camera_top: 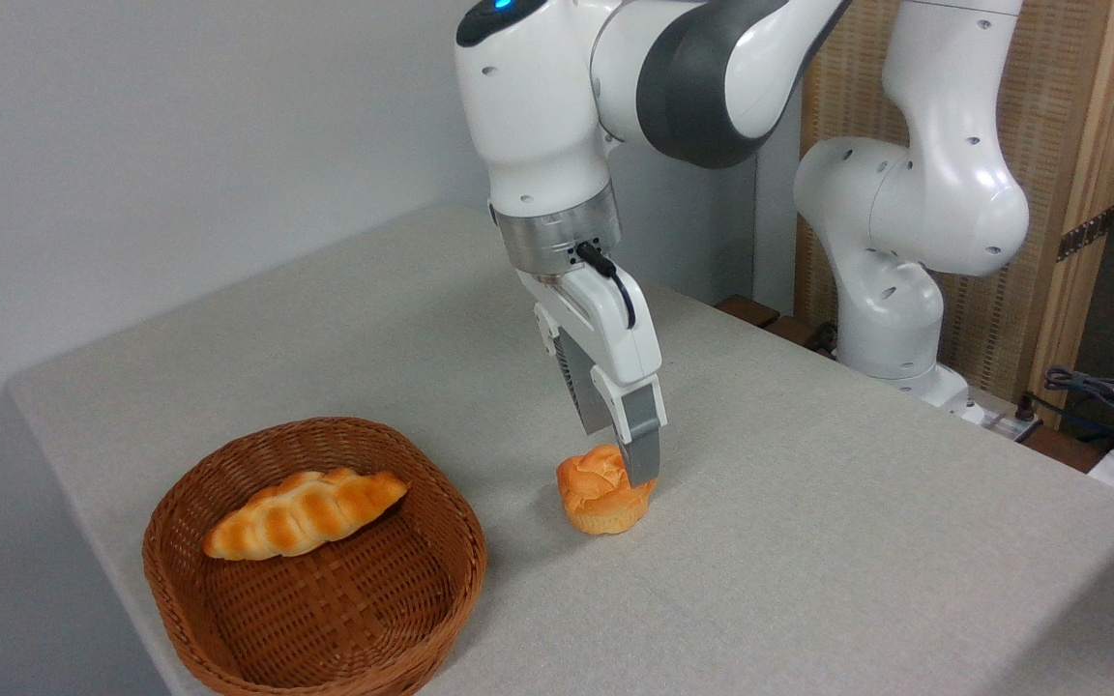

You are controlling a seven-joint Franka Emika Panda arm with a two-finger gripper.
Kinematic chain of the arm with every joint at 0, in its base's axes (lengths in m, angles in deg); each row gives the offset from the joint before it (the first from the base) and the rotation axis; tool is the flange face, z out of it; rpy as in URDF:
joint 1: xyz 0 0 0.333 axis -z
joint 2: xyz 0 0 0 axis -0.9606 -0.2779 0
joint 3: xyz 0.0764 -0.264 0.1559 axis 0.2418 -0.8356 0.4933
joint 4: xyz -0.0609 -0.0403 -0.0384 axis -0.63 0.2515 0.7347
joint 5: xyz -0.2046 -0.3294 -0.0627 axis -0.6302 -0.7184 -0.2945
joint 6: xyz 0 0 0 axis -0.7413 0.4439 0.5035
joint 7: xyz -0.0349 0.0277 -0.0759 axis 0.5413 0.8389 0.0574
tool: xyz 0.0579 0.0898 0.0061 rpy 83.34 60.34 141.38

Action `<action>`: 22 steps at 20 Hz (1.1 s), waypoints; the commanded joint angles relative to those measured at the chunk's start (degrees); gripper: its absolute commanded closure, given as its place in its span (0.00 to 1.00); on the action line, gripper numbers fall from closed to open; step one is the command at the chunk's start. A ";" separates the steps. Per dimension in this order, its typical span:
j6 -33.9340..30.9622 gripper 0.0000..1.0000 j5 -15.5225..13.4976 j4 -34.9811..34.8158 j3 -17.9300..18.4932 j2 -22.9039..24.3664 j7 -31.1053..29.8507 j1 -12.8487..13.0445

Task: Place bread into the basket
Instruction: 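Close the gripper around the small orange bun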

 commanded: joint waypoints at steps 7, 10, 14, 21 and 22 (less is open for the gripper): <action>7.23 0.00 0.75 -3.88 0.46 -0.57 1.25 1.45; 8.55 0.03 0.75 -4.76 0.55 -0.75 1.25 2.41; 8.64 0.22 0.31 -4.94 0.55 -1.10 1.25 2.50; 8.47 0.57 -0.04 -4.85 0.55 -1.01 1.25 2.50; 8.38 0.57 -0.04 -4.85 0.55 -1.01 1.25 2.50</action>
